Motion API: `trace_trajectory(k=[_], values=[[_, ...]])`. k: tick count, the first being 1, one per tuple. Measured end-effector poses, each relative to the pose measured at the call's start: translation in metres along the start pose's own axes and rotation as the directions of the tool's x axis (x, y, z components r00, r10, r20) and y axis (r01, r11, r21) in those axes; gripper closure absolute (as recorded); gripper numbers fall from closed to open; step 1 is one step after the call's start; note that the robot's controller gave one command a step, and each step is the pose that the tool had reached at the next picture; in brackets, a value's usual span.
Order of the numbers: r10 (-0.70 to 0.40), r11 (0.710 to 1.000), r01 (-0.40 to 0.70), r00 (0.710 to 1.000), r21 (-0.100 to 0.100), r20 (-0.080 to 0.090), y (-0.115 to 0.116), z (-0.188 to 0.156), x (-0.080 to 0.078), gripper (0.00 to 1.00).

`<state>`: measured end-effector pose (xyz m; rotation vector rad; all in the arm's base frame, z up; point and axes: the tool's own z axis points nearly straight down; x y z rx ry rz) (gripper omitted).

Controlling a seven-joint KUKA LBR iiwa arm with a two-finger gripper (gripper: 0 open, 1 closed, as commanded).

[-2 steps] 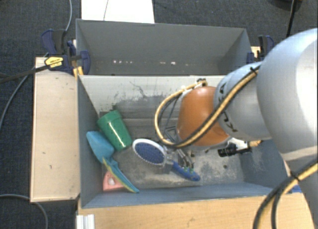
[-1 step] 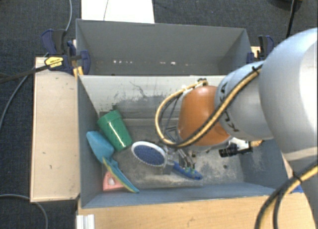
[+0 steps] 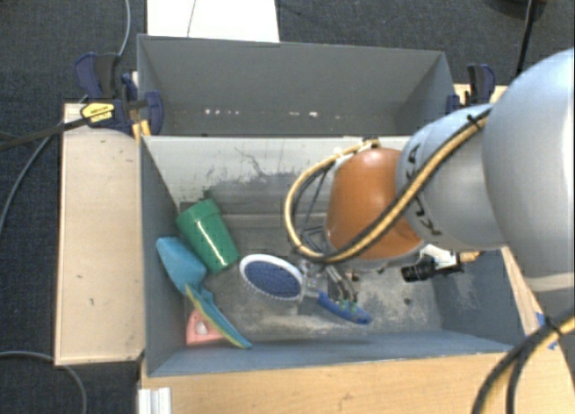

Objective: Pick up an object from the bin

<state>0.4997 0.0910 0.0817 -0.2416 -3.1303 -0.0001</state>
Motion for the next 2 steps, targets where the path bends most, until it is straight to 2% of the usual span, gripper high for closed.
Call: trace_trajectory(k=[2], values=[[0.001, 1.0, -0.001, 1.0, -0.002, 0.004, 0.001, -0.04, -0.001, 1.0]])
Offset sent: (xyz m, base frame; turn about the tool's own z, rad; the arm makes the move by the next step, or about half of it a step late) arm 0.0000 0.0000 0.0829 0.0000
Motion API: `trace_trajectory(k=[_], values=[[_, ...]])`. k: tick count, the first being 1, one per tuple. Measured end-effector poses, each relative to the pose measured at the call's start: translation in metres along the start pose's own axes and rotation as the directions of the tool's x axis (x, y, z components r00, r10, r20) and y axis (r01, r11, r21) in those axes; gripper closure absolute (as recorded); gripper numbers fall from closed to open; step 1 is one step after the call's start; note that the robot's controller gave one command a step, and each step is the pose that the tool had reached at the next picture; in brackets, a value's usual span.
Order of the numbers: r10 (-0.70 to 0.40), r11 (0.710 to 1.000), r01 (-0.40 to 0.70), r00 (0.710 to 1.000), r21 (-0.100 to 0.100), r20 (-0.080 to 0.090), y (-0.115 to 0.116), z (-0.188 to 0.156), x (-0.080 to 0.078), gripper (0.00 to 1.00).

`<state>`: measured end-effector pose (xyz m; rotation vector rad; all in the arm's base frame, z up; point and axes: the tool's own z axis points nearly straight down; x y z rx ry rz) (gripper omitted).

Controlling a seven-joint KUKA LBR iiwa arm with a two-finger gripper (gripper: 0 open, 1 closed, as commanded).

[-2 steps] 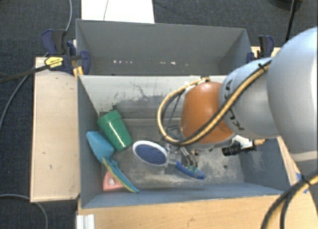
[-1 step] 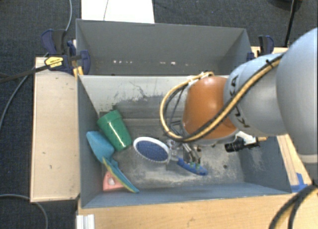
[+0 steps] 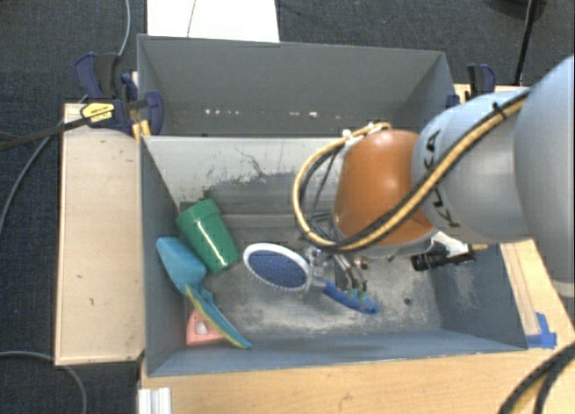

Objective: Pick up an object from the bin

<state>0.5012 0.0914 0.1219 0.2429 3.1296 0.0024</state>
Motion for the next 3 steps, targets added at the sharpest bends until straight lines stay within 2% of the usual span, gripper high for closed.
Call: trace_trajectory(k=[3], values=[[0.001, 1.0, -0.001, 1.0, -0.001, 0.003, 0.0, -0.032, -0.001, 1.0]])
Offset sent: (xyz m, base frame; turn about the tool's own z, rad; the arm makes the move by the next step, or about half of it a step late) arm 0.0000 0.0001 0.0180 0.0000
